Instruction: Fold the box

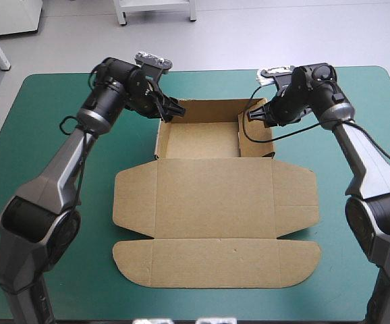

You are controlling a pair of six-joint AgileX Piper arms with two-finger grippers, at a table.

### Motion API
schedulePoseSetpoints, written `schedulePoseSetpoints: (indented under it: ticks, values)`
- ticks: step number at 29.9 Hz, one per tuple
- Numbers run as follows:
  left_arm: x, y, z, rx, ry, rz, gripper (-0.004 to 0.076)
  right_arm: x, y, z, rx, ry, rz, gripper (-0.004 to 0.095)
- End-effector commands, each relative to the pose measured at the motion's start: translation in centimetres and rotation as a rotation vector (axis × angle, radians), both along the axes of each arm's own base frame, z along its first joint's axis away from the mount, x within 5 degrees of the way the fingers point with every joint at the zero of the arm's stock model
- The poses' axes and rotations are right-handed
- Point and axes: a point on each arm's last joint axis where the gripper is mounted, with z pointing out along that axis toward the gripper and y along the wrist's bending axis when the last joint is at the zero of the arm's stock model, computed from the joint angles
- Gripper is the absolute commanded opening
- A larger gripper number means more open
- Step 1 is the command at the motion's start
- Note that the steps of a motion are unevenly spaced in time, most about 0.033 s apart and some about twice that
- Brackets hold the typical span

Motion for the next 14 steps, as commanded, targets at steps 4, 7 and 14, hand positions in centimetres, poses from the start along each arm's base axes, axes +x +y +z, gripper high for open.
schedulePoseSetpoints:
  ticks: [4, 7, 14]
  values:
    - [-8.1, 3.5, 10.2, -0.069, -0.189, -0.025, 0.0525, -3.2, -1.0, 5.9, 0.003, -0.118, -0.001, 0.0366]
    - [-11.8, 5.3, 12.6, -0.106, -0.245, -0.016, 0.0525, -3.9, -1.1, 6.6, -0.002, -0.124, 0.013, 0.0366]
    - [-21.2, 9.7, 15.3, -0.157, -0.356, -0.008, 0.0525, -4.2, -1.2, 7.1, -0.008, -0.141, 0.031, 0.0366]
